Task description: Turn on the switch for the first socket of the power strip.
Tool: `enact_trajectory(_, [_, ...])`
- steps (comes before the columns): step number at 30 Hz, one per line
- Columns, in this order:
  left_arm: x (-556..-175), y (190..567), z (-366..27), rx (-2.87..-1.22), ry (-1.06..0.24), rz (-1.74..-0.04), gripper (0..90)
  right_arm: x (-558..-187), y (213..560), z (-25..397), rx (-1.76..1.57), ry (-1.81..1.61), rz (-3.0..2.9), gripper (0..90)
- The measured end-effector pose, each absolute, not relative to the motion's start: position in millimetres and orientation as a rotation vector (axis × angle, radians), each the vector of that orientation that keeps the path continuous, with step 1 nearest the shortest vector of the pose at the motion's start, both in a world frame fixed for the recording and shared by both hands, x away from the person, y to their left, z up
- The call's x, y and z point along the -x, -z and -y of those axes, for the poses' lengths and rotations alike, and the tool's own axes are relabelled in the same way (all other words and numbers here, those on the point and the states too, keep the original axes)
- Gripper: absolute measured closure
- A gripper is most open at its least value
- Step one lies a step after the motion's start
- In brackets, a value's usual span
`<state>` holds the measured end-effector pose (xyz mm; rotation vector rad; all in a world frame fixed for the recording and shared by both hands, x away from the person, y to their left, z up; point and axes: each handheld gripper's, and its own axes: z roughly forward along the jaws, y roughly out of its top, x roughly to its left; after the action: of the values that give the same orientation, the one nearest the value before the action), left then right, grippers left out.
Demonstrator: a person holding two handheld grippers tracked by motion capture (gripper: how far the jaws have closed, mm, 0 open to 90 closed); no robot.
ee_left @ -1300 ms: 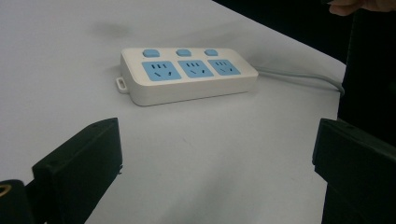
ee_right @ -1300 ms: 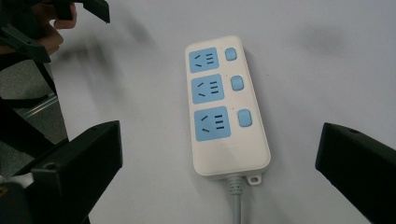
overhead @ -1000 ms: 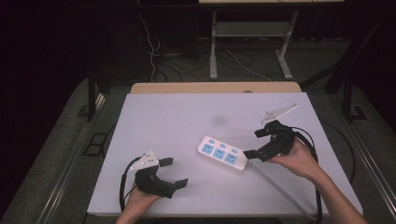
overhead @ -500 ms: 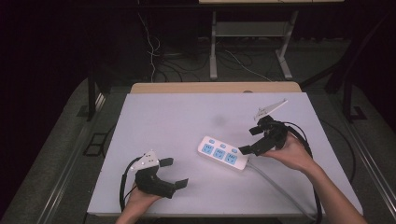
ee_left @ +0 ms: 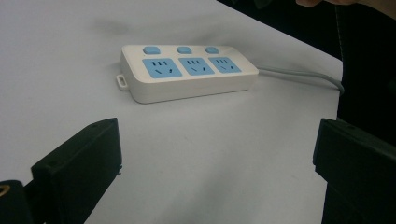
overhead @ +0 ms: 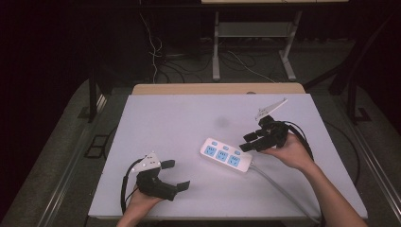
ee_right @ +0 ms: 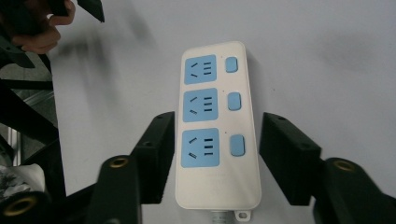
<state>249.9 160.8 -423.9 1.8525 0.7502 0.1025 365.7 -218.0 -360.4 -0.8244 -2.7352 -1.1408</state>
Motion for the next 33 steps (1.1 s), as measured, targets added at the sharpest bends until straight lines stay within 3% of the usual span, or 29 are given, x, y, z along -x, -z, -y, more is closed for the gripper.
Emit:
enact_trajectory(1, [-250.1, 423.9, -161.2, -1.853, -0.103, -0.751, 0.0, -365.7, 360.4, 218.0, 0.824, 1.141, 2.735, 54.4])
enact_trajectory(5, [-250.6, 423.8, -162.7, -1.852, -0.105, -0.756, 0.0, -369.2, 364.4, 212.4, 0.818, 1.096, 2.747, 72.8])
enact_trajectory(11, [-251.5, 424.3, -163.9, -1.855, -0.107, -0.759, 0.0, -373.5, 373.0, 205.2, 0.799, 1.056, 2.775, 89.0])
enact_trajectory(33, [-253.2, 425.0, -166.5, -1.850, -0.111, -0.766, 0.0, -385.5, 396.5, 192.2, 0.804, 0.956, 2.807, 89.4])
